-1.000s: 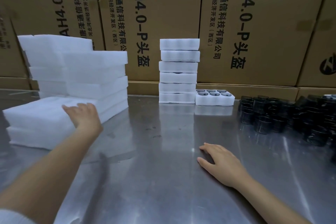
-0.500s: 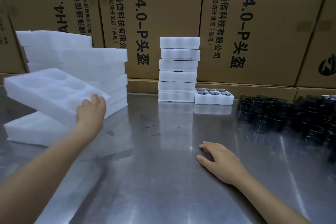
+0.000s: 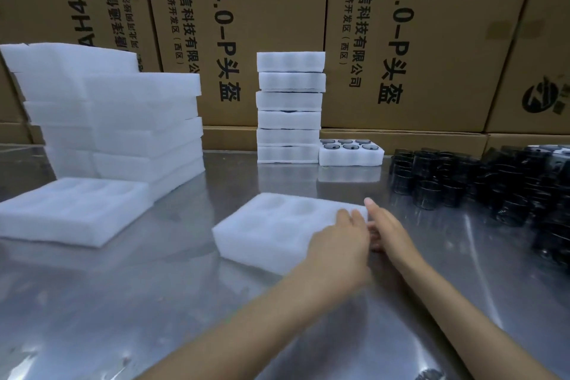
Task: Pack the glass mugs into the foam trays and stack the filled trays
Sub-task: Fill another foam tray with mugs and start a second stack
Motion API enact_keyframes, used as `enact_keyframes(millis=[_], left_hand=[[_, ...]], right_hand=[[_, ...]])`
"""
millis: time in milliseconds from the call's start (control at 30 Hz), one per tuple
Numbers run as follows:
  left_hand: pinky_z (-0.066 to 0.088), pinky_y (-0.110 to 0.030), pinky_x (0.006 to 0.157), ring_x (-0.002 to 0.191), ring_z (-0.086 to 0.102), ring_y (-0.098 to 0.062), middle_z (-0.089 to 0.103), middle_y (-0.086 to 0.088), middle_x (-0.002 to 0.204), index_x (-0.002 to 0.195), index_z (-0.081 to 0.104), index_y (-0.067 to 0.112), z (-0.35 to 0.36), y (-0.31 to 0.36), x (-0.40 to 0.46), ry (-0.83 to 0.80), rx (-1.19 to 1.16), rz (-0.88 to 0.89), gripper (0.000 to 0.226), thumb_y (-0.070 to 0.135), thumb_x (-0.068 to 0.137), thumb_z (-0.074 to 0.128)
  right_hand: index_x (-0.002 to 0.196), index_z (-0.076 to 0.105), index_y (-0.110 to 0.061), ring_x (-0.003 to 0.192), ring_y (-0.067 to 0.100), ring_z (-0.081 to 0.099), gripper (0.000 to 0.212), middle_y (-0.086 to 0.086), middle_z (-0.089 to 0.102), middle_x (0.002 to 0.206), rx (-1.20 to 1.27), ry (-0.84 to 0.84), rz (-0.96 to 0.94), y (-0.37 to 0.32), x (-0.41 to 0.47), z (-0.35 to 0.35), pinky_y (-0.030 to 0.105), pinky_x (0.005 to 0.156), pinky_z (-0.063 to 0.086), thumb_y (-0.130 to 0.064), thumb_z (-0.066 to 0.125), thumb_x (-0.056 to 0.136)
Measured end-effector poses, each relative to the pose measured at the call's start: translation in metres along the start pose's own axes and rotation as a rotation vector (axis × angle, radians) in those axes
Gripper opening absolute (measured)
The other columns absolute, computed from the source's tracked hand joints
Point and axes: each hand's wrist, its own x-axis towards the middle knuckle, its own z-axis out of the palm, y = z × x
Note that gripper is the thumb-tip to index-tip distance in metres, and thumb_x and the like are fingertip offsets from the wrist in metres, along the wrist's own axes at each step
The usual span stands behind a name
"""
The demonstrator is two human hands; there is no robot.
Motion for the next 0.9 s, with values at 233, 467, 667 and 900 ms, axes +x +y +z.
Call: enact_keyframes(millis=[233,467,667,900], left_hand=[[0.044,-0.034,0.093,0.11,0.051,-0.012,0.043,0.009,0.138,0.128,0.05,0.023,0.01,0.018,0.003,0.142,-0.335,0.3,0.048,0.043,0.086,0.06],[0.028,-0.014,0.092,0.116,0.043,0.004,0.049,0.021,0.123,0.119,0.059,0.033,-0.012,-0.064,0.028,0.195,-0.491,0.077,0.035,0.049,0.088,0.055],[0.038,-0.039,0.108,0.113,0.055,-0.016,0.058,-0.007,0.126,0.108,0.062,0.013,0.034,-0.106,0.034,0.236,-1.375,-0.257,0.024,0.03,0.094,0.052],[0.046,-0.033,0.083,0.091,0.059,-0.021,0.06,-0.009,0.101,0.104,0.057,0.011,0.043,-0.099,0.049,0.237,-1.649,-0.349,0.016,0.022,0.092,0.055]], right_hand=[[0.081,0.058,-0.014,0.061,0.012,0.055,0.012,0.004,0.059,0.079,-0.013,0.131,0.107,-0.012,0.003,-0.048,0.028,0.063,0.044,-0.025,0.057,0.087],[0.062,0.069,-0.018,0.069,0.026,0.061,0.021,0.008,0.066,0.07,0.024,0.161,0.197,-0.009,0.008,-0.073,0.036,0.069,0.044,-0.038,0.064,0.063],[0.076,0.07,-0.016,0.076,0.019,0.062,0.018,0.009,0.071,0.09,0.042,0.414,-0.027,0.006,0.029,-0.072,0.035,0.074,0.048,-0.019,0.056,0.087],[0.137,0.042,-0.019,0.093,0.026,0.059,0.042,0.005,0.066,0.103,-0.431,0.534,-0.022,0.02,0.061,-0.087,0.038,0.078,0.047,-0.018,0.046,0.095]])
